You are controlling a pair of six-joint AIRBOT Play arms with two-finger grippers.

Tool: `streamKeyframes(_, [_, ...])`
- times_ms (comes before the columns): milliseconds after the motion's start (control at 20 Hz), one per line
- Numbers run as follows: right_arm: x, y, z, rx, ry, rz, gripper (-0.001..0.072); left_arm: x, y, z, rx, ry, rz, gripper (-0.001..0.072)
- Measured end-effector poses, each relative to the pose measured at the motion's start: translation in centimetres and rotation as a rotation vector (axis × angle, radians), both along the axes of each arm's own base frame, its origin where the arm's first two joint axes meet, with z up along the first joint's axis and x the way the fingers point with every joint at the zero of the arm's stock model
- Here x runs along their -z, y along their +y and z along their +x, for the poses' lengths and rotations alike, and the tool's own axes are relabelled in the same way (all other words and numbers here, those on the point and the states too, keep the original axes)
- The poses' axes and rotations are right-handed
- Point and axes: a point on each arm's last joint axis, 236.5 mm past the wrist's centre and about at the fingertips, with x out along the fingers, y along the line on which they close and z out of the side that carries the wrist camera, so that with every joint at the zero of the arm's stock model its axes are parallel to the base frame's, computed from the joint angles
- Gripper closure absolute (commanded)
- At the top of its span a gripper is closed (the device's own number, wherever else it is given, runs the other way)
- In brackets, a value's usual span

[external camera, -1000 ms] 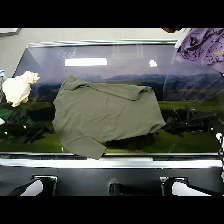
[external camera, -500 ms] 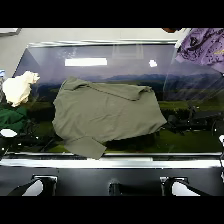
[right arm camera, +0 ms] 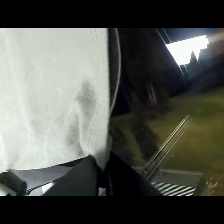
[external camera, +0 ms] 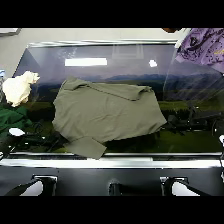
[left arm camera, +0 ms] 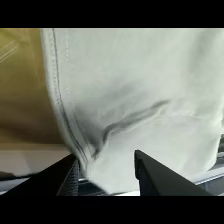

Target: Fold the clothes and pants, and hang the long-sleeved shirts on hangers.

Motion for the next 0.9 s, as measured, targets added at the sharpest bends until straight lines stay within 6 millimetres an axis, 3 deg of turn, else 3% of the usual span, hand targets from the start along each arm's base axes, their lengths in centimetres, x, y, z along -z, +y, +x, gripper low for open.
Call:
streamKeyframes(50, [0.0,0.0,0.0,0.0,0.0,0.001,0.0685,0.2,0.0,0.2,-0.008,-0.003,0.001,0.0653])
streamKeyframes(100, [0.0,0.0,0.0,0.0,0.0,0.001,0.0686,0.5,0.1,0.4,-0.013,-0.007,0.01,0.0692])
streamKeyframes(300, [-0.4,0.3,0.3,0.013,-0.004,0.019,0.0687,0.0,0.0,2.1,-0.04,-0.049,-0.003,0.0696])
streamKeyframes(400, [-1.3,0.3,1.2,0.022,-0.031,0.032,0.0687,-1.4,0.2,4.0,-0.047,-0.098,-0.008,0.0697])
streamKeyframes(500, [-3.2,-0.3,3.2,0.035,-0.088,0.025,0.0687,-4.0,1.0,7.5,-0.059,-0.194,0.008,0.0697])
streamKeyframes(600, [-6.7,-1.2,6.0,0.043,-0.177,0.007,0.0687,-8.3,2.2,12.0,-0.072,-0.325,0.035,0.0696])
streamKeyframes(700, [-12.2,-2.4,9.5,0.052,-0.307,-0.026,0.0687,-15.1,3.8,17.0,-0.085,-0.505,0.084,0.0697])
streamKeyframes(800, [-19.1,-3.3,12.2,0.054,-0.453,-0.065,0.0687,-23.1,5.2,20.7,-0.093,-0.685,0.144,0.0696])
streamKeyframes(900, [-27.4,-3.7,13.8,0.049,-0.622,-0.114,0.0687,-32.2,6.1,22.6,-0.09,-0.882,0.213,0.0697])
